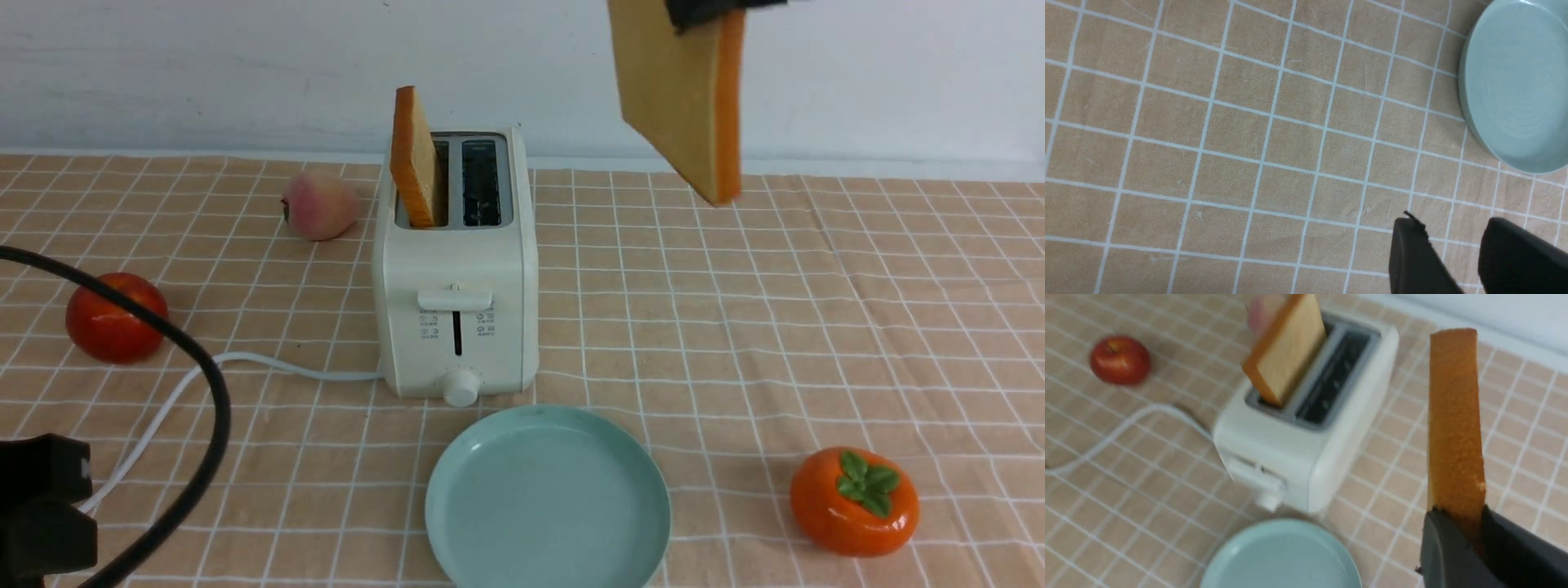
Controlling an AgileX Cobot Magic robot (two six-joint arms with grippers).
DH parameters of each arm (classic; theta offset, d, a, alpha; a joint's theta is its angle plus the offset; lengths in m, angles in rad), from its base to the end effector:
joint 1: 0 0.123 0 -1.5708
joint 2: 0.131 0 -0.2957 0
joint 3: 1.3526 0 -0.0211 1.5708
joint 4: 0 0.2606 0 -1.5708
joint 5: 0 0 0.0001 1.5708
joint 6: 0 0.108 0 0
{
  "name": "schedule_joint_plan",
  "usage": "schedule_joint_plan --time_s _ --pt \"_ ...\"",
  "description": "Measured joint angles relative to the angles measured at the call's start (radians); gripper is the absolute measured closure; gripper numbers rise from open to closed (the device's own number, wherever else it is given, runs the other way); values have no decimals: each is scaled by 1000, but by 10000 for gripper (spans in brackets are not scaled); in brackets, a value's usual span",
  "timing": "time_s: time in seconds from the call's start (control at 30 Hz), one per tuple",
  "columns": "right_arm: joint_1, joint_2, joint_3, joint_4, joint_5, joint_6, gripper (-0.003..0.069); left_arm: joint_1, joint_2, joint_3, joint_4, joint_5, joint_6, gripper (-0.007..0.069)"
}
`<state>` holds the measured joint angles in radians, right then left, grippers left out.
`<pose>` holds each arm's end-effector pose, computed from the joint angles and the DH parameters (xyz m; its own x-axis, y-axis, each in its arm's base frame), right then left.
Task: Take toasted bread from bread machine on light coffee tablecloth place on plate.
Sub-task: 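Place the held slice of bread on top of the slice on the plate with the right gripper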
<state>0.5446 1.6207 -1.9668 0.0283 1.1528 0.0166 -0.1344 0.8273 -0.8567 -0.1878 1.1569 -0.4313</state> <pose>0.3082 0.1899 0.4712 -0.5784 -0.3175 -0.7515 -0.5185 0.8542 0.0382 0.1370 -0.0372 0.3247 -0.8504 -0.3683 -0.3757 -0.2228 0.8990 -0.3770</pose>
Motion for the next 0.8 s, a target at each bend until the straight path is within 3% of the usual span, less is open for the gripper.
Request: schedule_joint_plan --time_s 0.07,0.2,0.33,0.37,0.43,0.63,0.67,0.8 --pt "0 -20 70 -2 8 4 584 0 0 0 0 0 0 386" --pt "0 -55 352 125 -83 48 584 0 0 0 0 0 0 386" --pt "0 -51 581 362 -265 55 584 0 0 0 0 0 0 386" --pt "0 -51 592 362 -265 55 584 0 0 0 0 0 0 386" --pt "0 -39 718 551 -411 21 584 0 0 0 0 0 0 386" --pt "0 -7 874 806 -618 -55 579 0 0 0 -9 1 0 386" --pt "0 1 899 868 -645 -70 557 0 0 0 -16 1 0 386" --pt "0 13 907 915 -666 -120 457 0 0 0 -30 2 0 386"
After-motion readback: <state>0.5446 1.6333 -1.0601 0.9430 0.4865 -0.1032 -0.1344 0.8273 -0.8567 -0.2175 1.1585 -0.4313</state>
